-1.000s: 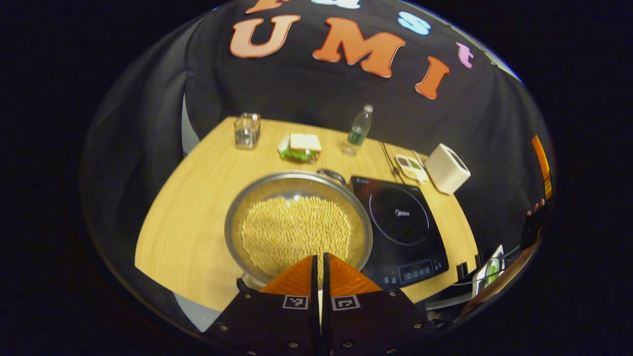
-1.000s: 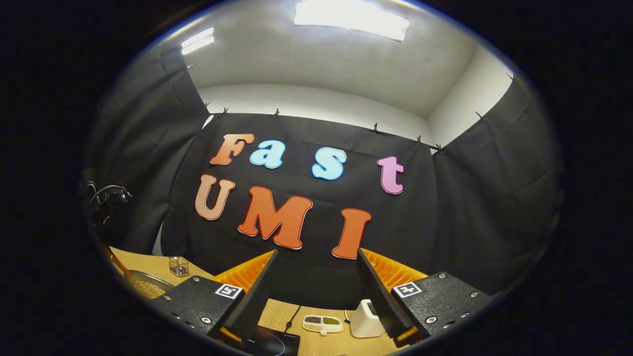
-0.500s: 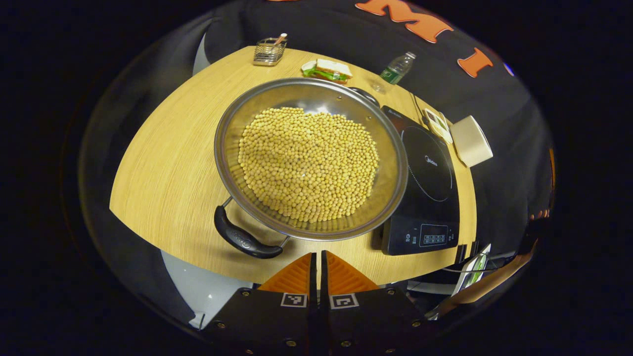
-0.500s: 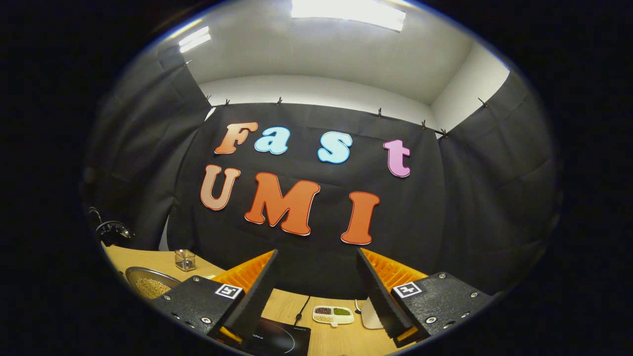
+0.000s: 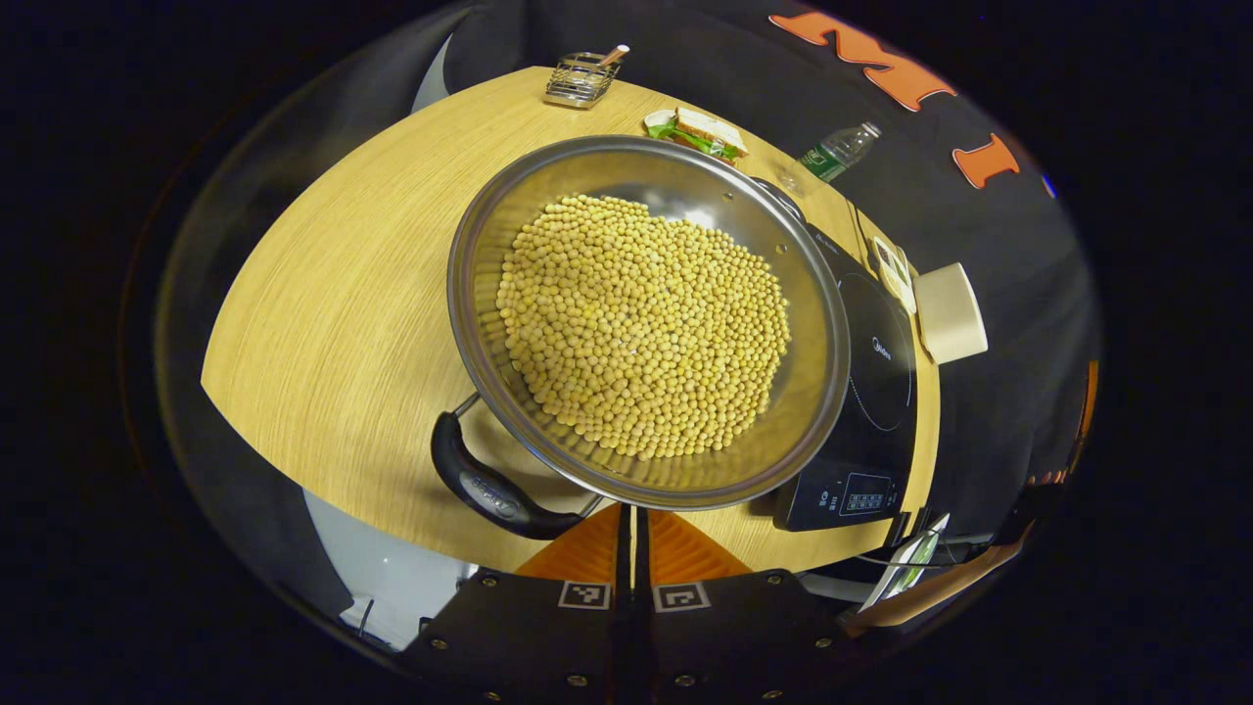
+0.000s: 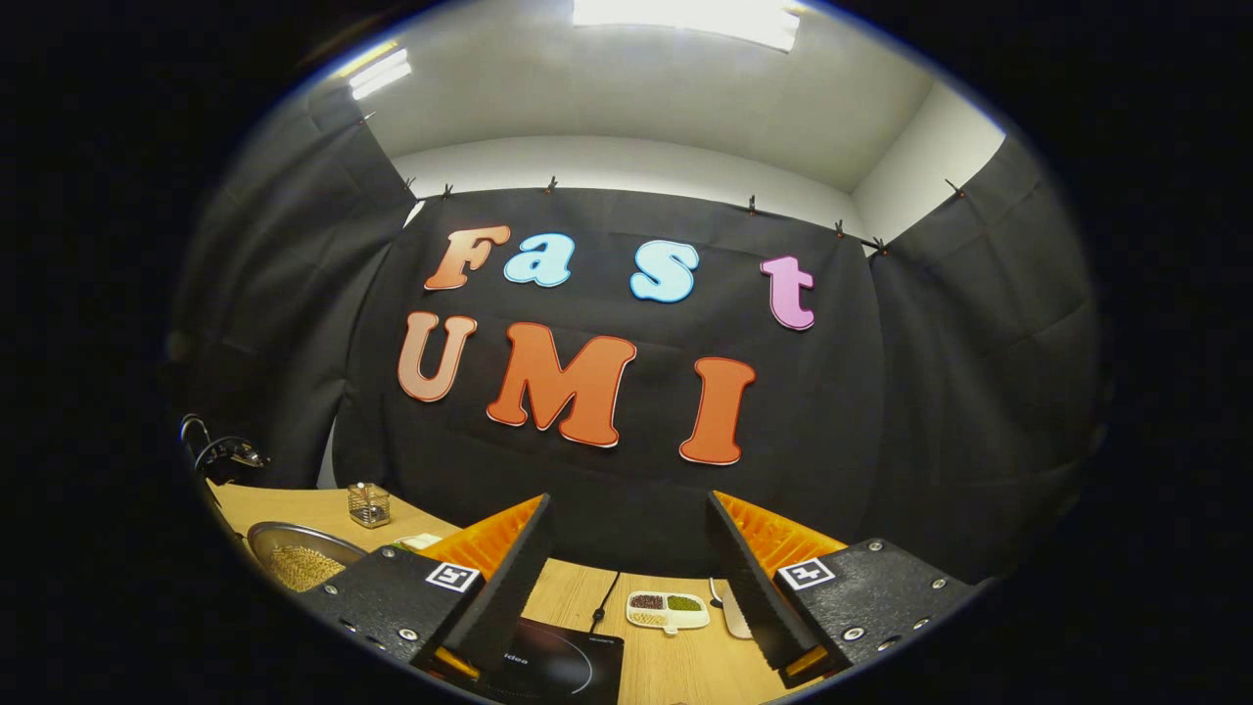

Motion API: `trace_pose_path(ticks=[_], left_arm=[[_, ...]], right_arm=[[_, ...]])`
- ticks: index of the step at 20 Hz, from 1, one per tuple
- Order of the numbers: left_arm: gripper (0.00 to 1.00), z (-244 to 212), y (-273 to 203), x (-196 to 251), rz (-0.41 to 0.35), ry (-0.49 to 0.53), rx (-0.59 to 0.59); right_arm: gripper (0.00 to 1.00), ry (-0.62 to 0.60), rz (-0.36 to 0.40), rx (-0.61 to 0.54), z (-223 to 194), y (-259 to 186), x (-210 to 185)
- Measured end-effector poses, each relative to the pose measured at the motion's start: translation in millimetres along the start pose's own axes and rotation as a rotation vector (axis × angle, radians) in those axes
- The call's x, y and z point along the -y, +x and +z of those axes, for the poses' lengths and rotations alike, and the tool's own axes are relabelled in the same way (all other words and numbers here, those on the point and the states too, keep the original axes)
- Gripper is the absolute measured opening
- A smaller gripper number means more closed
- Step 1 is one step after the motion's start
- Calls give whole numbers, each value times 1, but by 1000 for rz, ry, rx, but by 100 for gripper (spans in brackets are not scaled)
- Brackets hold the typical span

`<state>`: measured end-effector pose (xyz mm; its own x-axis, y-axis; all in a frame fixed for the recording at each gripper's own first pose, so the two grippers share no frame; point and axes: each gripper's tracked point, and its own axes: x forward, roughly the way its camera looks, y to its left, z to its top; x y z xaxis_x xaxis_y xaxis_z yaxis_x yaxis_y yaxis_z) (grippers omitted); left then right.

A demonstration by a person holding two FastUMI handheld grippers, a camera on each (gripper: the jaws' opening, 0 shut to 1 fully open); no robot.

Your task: First push the handle of the pot to place it horizontally, then grasp the pot with both hands and set it on the induction cooktop.

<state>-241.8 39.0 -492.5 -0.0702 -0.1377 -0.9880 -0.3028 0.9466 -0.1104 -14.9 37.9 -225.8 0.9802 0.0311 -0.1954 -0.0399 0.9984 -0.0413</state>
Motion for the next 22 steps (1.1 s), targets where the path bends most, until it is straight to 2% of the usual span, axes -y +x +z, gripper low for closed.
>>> trace_pose_path(ticks=[5,14,22], left_arm=[[1,6,7,-7,32,-5,5],[1,22,20,-35,143,-38,25],[1,48,16,-58,243,12,110]], right_arm=[[95,15,30,-34,-15,5,-20],[95,22,87,-122,-49,12,-55],[95,33,170,-217,-80,13,-100]])
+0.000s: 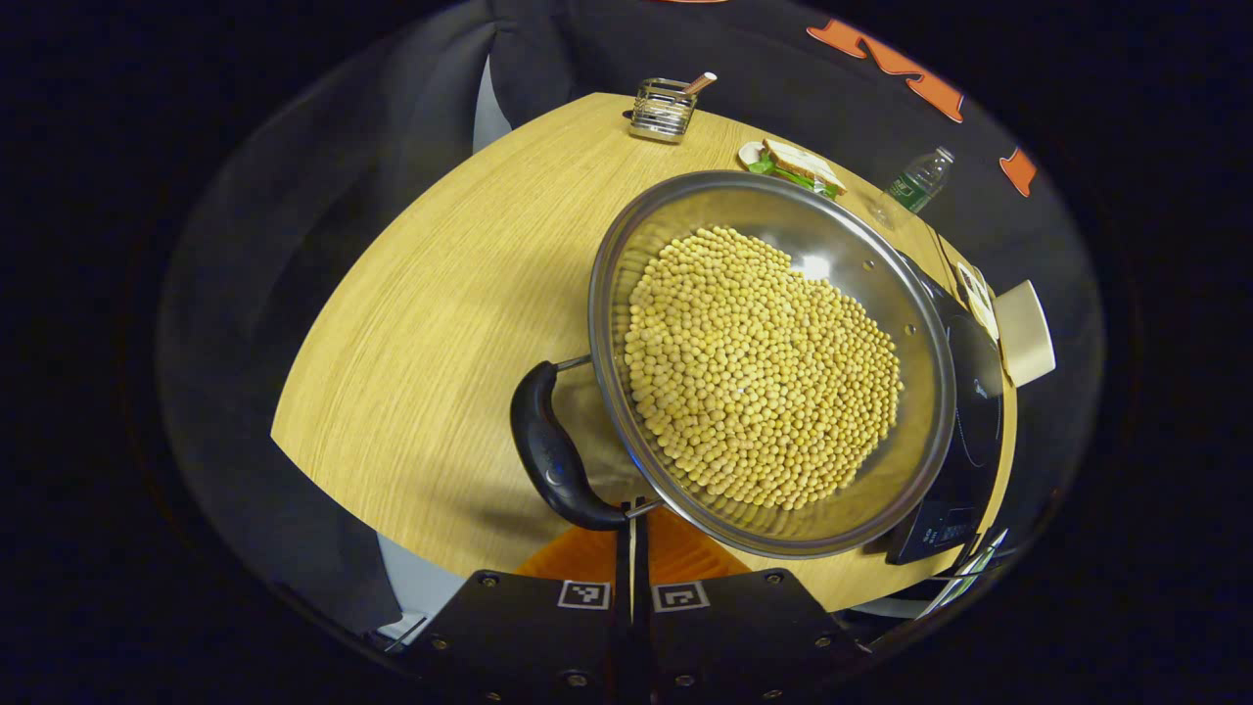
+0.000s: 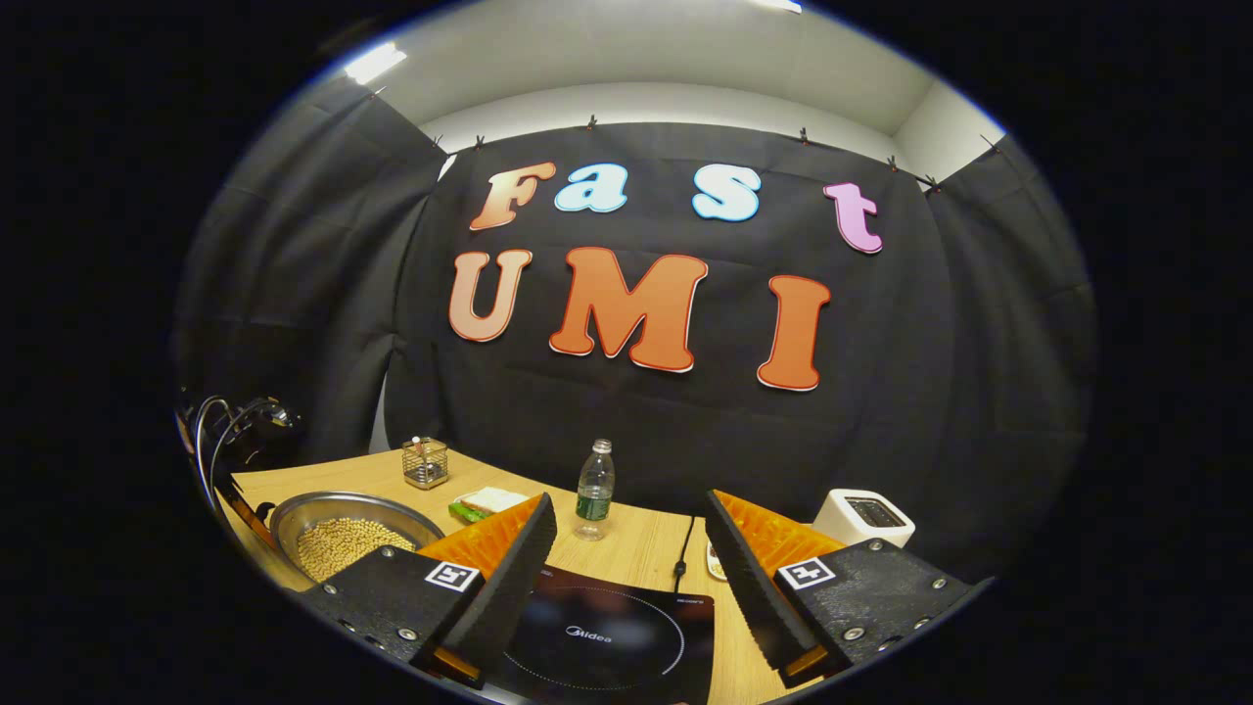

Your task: First push the handle of the pot to place it horizontally, then grasp the pot with both hands and set it on the induction cooktop.

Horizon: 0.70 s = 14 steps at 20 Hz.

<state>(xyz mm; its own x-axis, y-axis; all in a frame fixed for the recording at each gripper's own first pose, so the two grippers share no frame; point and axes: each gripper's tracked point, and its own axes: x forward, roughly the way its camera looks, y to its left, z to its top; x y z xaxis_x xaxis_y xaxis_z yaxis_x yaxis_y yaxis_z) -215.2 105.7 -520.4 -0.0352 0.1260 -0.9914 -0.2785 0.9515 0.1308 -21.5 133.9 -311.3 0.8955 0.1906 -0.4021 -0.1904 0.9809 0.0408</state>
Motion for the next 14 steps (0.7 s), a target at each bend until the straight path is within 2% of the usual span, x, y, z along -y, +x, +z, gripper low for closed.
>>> trace_pose_path(ticks=[7,14], left_arm=[[1,33,-10,-23,77,55,82],[1,65,-10,-41,138,125,179]], right_arm=[[95,58,82,-122,-35,13,-49],[95,113,178,-301,-81,25,-98]])
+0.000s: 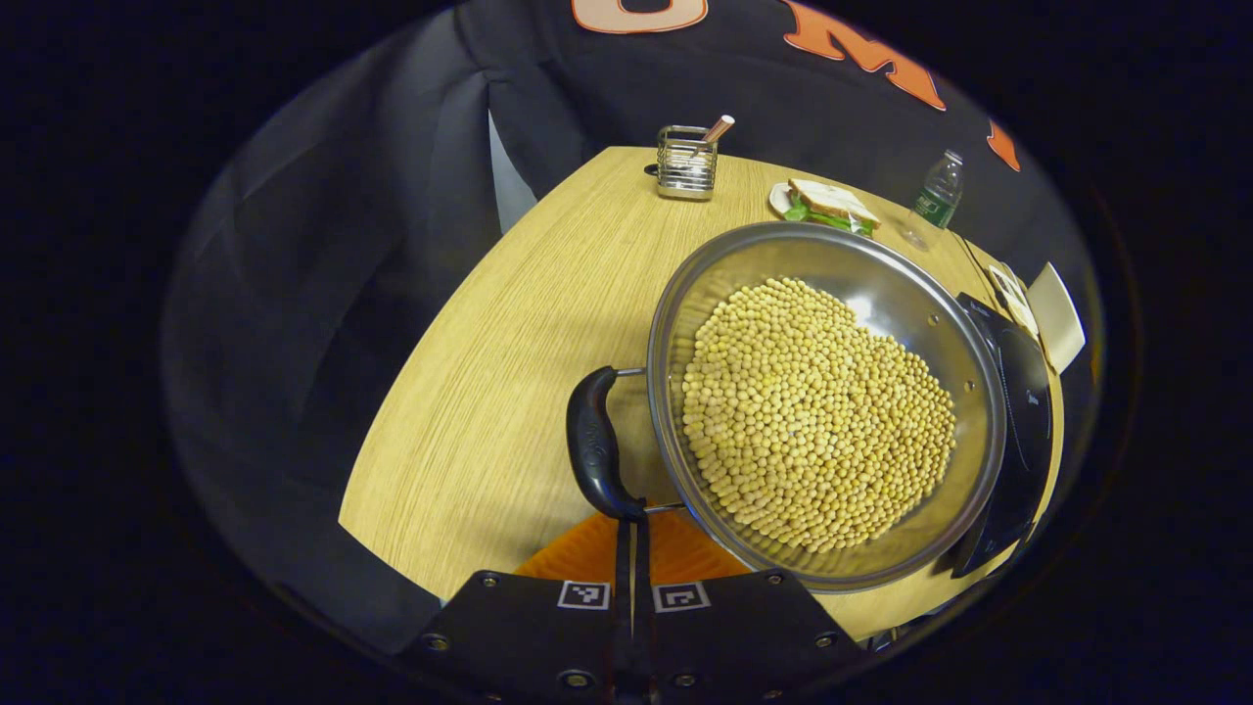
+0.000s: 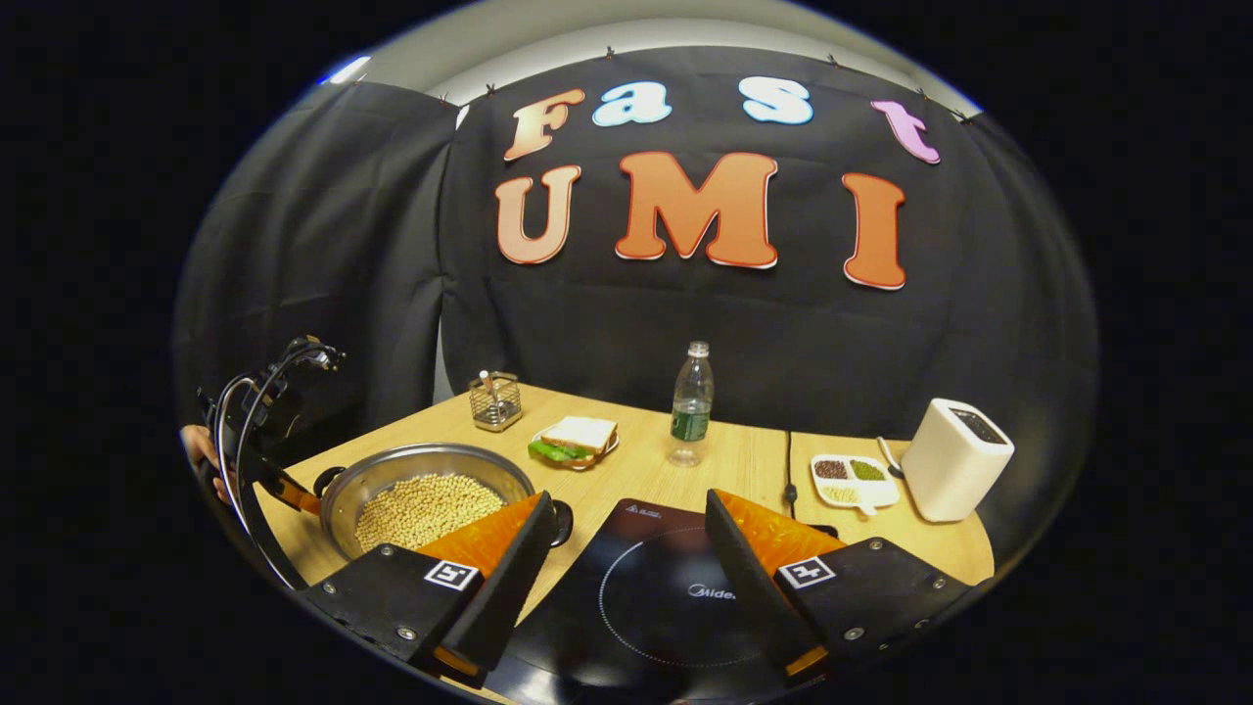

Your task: First push the handle of the pot to place it horizontally, then grasp the pot with both hands and set it on the induction cooktop.

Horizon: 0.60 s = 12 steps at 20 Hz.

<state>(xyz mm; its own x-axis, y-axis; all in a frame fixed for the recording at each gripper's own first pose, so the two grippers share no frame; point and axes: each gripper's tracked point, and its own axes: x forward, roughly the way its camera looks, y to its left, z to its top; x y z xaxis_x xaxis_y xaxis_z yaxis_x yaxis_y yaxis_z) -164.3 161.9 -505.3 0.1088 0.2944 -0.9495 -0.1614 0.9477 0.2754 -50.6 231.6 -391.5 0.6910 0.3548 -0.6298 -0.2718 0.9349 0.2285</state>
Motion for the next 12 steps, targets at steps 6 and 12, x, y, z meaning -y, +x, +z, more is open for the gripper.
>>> trace_pose_path(ticks=[6,12], left_arm=[[1,26,13,-10,14,60,89],[1,50,25,-16,7,102,171]], right_arm=[[95,83,88,-118,-26,22,-42],[96,110,101,-184,-41,43,-66]])
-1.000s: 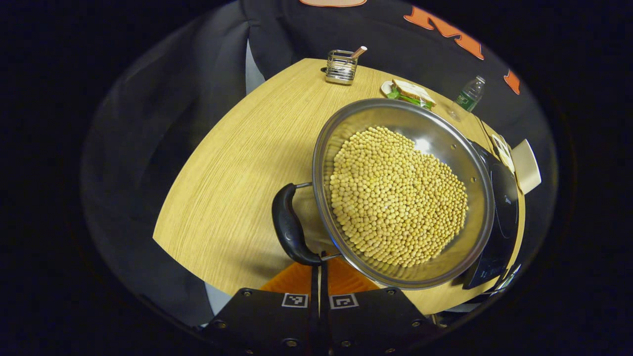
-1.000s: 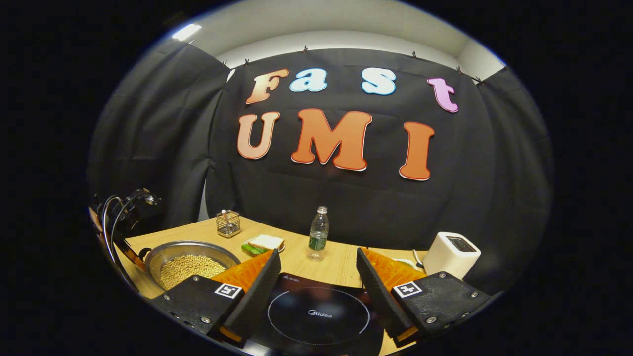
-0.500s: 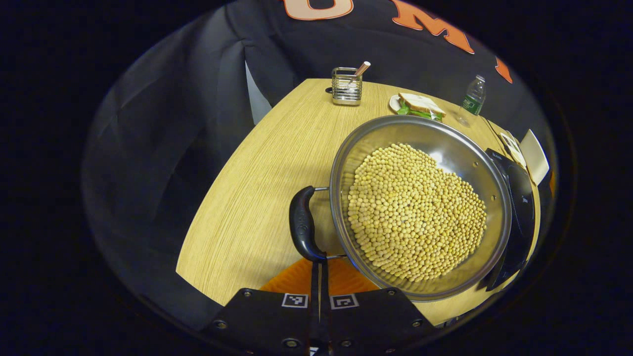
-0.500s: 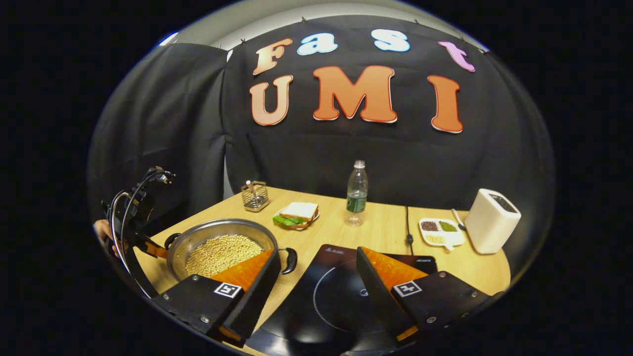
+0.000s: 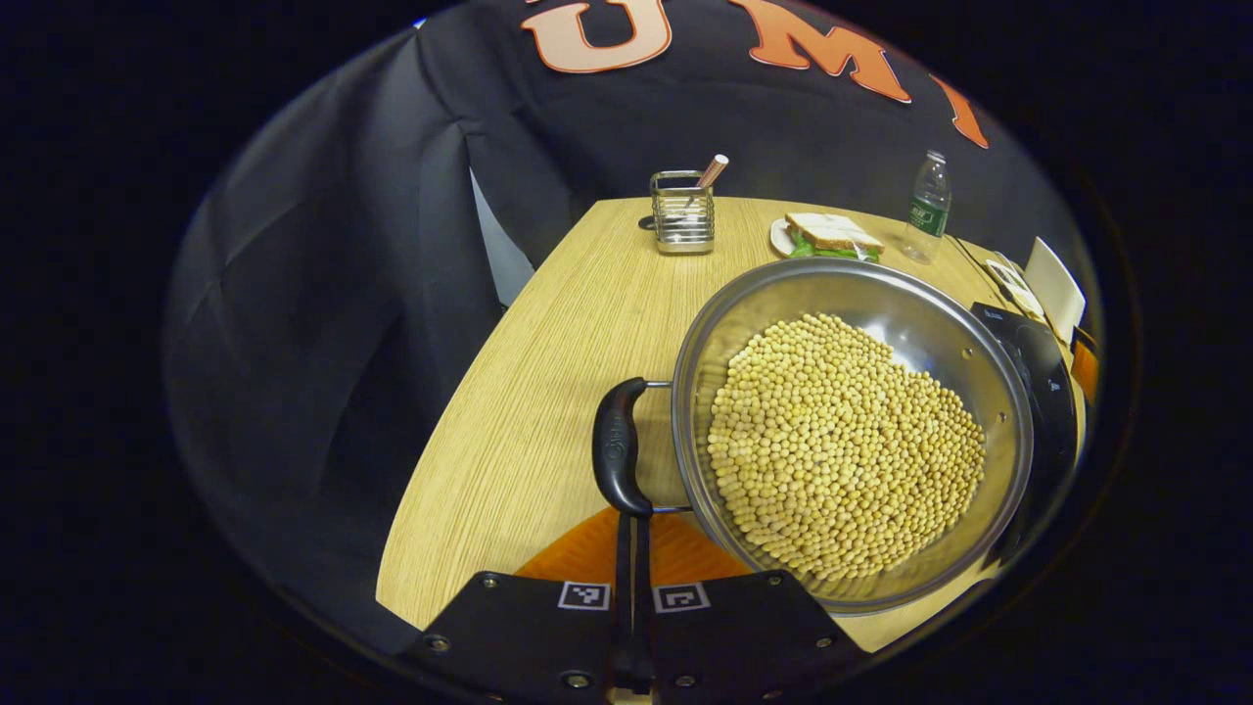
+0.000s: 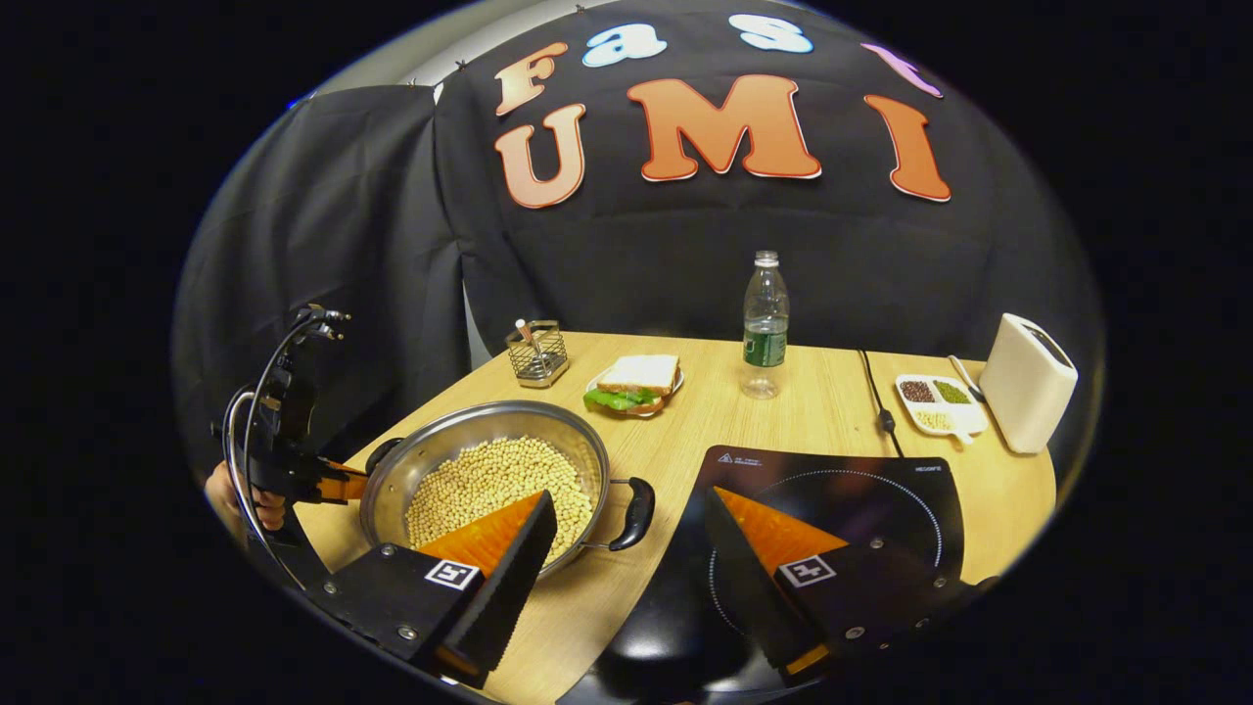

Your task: First push the handle of the pot to place it horizontally, then grasp the pot with both hands and set it on the induction cooktop.

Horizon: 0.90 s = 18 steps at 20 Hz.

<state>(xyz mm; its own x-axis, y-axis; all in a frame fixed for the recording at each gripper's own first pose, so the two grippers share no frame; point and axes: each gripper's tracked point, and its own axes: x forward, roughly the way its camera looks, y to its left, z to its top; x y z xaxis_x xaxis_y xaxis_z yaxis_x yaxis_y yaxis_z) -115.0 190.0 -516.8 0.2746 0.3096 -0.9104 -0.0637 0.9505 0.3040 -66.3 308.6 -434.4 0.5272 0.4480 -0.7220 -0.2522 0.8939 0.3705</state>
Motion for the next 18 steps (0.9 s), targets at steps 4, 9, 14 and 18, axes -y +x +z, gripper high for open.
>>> trace_pose_path(ticks=[4,9,14,18], left_arm=[[1,12,10,-4,-5,26,48],[1,18,9,-2,-33,31,78],[1,19,-3,-1,-84,34,95],[3,47,-30,-2,-110,44,215]], right_arm=[[95,21,-7,-47,-11,13,-10],[95,32,-32,-96,-23,28,-17],[93,38,-37,-130,-29,37,-30],[93,29,-62,-152,-33,42,-31]])
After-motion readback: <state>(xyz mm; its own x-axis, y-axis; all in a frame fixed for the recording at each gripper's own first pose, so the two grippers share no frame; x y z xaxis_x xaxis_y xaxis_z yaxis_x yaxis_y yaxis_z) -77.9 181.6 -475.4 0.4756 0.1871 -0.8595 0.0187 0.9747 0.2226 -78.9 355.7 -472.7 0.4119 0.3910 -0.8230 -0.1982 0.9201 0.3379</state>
